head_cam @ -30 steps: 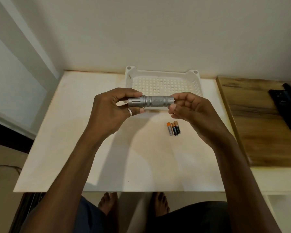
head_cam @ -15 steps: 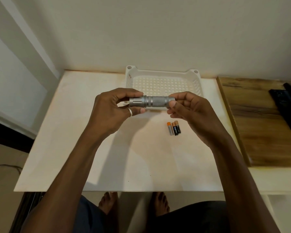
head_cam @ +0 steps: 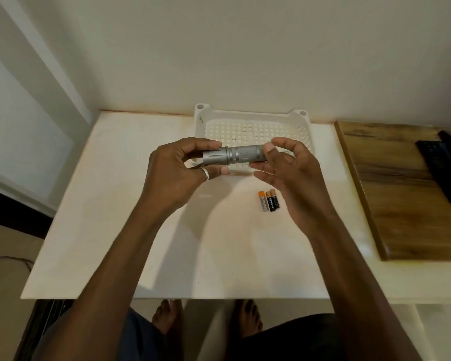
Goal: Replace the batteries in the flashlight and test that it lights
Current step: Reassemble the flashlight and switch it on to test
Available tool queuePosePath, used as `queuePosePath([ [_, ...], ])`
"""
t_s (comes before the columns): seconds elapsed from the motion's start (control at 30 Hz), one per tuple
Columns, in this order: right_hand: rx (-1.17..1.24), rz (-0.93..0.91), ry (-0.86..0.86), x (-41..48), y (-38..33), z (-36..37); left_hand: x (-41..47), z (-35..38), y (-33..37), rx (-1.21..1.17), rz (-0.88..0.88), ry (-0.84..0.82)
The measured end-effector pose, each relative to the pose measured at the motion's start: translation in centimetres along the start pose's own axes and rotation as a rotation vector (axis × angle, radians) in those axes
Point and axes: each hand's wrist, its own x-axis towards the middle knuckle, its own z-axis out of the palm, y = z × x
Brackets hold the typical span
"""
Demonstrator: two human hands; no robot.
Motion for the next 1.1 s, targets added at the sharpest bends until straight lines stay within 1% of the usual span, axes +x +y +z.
queuePosePath([
  [0.07, 0.174, 0.034, 0.079, -0.3, 0.2, 1.4, -0.1, 0.4, 0.1, -0.035, -0.015, 0.031],
  [0.13, 0.285, 0.053, 0.137, -0.7, 0.5, 2.5, -0.2, 1.0, 0.2, -0.056, -0.021, 0.037],
  [0.3, 0.353, 0.031, 0.187, -1.0, 0.9, 3.5, -0.4, 1.5, 0.1, -0.076, -0.012, -0.002],
  [0.4, 0.314, -0.003, 0.199, -0.9, 0.8, 3.3, -0.4, 1.4, 0.5, -0.112, -0.056, -0.037],
  [0.47, 0.275, -0.035, 0.201, -0.8, 0.9, 3.2, -0.1, 1.3, 1.0, -0.257, -0.146, -0.008],
  [0.53, 0.236, -0.070, 0.203, -0.8, 0.8, 3.1, 0.4, 0.8, 1.5, -0.515, -0.286, 0.052],
  [0.6, 0.192, -0.126, 0.203, -0.8, 0.6, 3.0, 0.7, -0.1, 1.6, -0.793, -0.429, 0.067],
  [0.67, 0.171, -0.174, 0.195, -0.8, 0.4, 2.9, 0.6, -1.0, 1.3, -0.980, -0.482, 0.059],
  [0.73, 0.165, -0.197, 0.196, -0.9, 0.3, 2.9, 0.4, -1.3, 1.3, -1.079, -0.480, 0.036],
  [0.8, 0.165, -0.206, 0.202, -0.9, 0.2, 2.9, 0.4, -1.3, 1.4, -1.110, -0.472, 0.025],
  [1.1, 0.188, -0.216, 0.226, -1.1, 0.1, 3.0, 0.5, -1.2, 1.5, -1.086, -0.449, -0.003],
])
